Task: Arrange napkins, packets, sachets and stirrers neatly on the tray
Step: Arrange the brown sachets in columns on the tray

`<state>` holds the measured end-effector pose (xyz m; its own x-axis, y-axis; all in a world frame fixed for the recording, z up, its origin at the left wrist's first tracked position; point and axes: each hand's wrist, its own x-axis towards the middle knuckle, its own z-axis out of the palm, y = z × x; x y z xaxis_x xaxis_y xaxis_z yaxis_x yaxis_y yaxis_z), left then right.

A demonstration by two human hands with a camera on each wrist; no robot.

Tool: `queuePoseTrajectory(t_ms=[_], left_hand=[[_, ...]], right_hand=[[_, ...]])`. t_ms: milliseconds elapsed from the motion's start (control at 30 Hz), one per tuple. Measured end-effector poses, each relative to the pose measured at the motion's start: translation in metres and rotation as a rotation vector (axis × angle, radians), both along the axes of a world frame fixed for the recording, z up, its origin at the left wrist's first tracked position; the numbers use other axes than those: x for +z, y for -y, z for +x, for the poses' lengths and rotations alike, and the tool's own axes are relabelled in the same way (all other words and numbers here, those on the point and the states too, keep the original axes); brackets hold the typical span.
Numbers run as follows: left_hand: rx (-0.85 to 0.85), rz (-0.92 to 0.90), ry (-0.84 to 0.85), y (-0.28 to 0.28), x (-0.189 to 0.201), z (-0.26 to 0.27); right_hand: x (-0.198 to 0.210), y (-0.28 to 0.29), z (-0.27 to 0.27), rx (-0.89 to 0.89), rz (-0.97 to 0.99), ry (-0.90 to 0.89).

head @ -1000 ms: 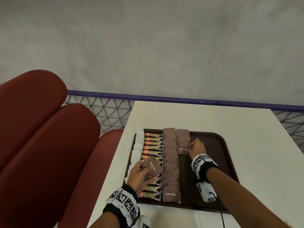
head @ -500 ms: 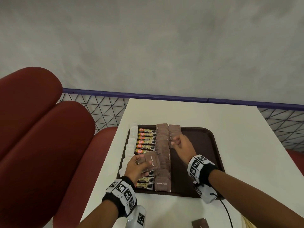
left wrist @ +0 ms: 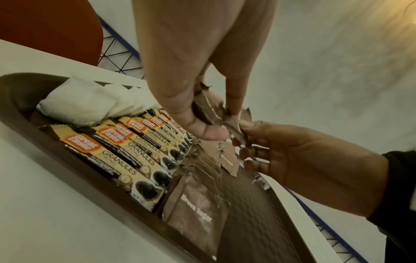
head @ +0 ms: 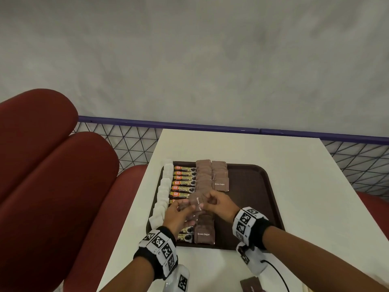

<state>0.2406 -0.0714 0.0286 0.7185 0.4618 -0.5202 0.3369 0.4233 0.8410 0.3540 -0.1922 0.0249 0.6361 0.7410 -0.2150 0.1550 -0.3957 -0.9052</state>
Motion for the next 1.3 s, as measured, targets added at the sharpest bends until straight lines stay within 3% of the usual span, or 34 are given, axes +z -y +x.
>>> queuePoseTrajectory(t_ms=[133, 233, 467, 867, 1067, 1300], left_hand=[[0.018, -0.019, -0.014, -0.008, -0.003, -0.003], [0.056, -0.021, -0.023, -0.015, -0.006, -0.004], [0.095, -0.002, -0.044, -0.02, -0.011, -0.005], [0.087, -0.024, 0.064, -0.033, -0.006, -0.007], [0.078, -0.041, 0.094, -0.038, -0.007, -0.007], [0.065, -0.016, 0.083, -0.039, -0.008, -0.008]], right_hand=[[0.007, 0.006, 0.022, -0.299, 0.068, 0.034], [0.008, 0.017, 0.046, -0.458, -0.055, 0.179], [-0.005, 0.026, 0.076, -0.422, -0.316, 0.276], [-0.032, -0.003, 0.082, -0.4, -0.394, 0.26], [-0.039, -0.016, 0.084, -0.275, -0.555, 0.44], [-0.034, -0.019, 0.079, -0.332, -0.611, 0.561]])
